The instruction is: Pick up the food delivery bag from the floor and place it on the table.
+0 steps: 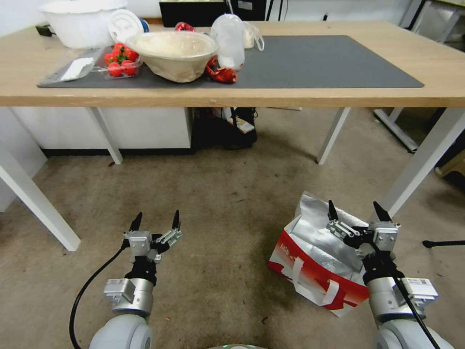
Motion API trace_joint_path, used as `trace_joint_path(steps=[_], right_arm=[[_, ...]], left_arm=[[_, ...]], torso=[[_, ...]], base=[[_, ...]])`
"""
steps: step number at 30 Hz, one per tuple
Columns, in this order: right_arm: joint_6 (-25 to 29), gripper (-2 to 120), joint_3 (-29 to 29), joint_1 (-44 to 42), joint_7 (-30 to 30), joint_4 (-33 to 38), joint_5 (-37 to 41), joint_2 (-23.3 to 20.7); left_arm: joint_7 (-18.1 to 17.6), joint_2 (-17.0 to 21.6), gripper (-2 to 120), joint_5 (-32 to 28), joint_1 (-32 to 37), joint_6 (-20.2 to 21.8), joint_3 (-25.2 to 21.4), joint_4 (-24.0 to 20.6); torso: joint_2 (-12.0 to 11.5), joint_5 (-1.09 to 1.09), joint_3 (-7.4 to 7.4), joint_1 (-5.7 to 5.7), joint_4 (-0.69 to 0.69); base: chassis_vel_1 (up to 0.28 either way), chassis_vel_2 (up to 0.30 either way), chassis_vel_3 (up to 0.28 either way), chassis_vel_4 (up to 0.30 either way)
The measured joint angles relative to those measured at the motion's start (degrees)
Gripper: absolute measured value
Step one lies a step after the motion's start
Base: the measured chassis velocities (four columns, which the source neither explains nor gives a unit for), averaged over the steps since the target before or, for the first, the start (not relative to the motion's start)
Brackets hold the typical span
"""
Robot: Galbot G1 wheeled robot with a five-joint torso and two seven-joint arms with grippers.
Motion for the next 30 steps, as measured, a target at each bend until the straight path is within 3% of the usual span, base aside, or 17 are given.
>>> trace_joint_path(steps=[3,5,9,12,16,19,20,26,30], right_arm=[[-1.54,100,0.51,0.51,-0.24,-0.22,0.44,-1.51],[-6.26,100,1.82,2.44,-1.58,-1.68,3.89,-7.13],[-9.35,100,2.57,4.27,-3.44,-3.50,7.08,-12.27],[-13.67,100,3.88,8.17,-9.23,-8.05,11.57,-20.65],[-16.10,100,4.00,11.09,-12.44,-11.02,13.68,-24.73],[-18.74,100,2.62,16.03,-18.49,-17.28,15.59,-32.46],[-18.74,100,2.62,16.03,-18.49,-17.28,15.59,-32.46],[-18.28,100,-1.12,21.48,-24.57,-26.23,16.88,-43.20],[-16.39,100,-4.29,24.61,-26.20,-30.62,17.98,-47.22]], left_arm=[[0.00,0.10,100,0.20,-0.01,-0.41,0.01,0.27],[0.04,0.23,100,0.69,-0.12,-0.63,0.00,0.62],[0.07,0.08,100,0.82,-0.29,-0.74,0.03,0.73],[0.12,-0.41,100,0.92,-0.56,-0.84,0.22,0.76],[0.14,-0.78,100,1.04,-0.61,-0.99,0.29,0.78],[0.15,-1.39,100,1.19,-0.59,-1.39,0.28,0.79],[0.15,-1.39,100,1.19,-0.59,-1.39,0.28,0.79],[0.14,-1.97,100,1.28,-0.56,-1.71,-0.02,0.79],[0.13,-2.43,100,1.44,-0.59,-1.88,-0.05,0.88]], torso=[[0.05,0.00,0.00,0.01,0.01],[0.14,0.01,0.00,0.03,0.00],[0.18,0.01,0.00,0.04,0.01],[0.24,0.01,0.00,0.05,0.01],[0.27,0.02,0.00,0.06,0.01],[0.32,0.02,0.00,0.07,0.01],[0.32,0.02,0.00,0.07,0.01],[0.37,0.01,0.00,0.08,0.00],[0.39,0.00,0.00,0.08,0.00]], base=[[0.000,0.000,0.000,0.000],[0.000,0.000,0.000,0.000],[0.000,0.000,0.000,0.000],[0.000,0.000,0.000,0.000],[0.000,0.000,0.000,0.000],[0.000,0.000,0.000,0.000],[0.000,0.000,0.000,0.000],[0.000,0.000,0.000,0.000],[0.000,0.000,0.000,0.000]])
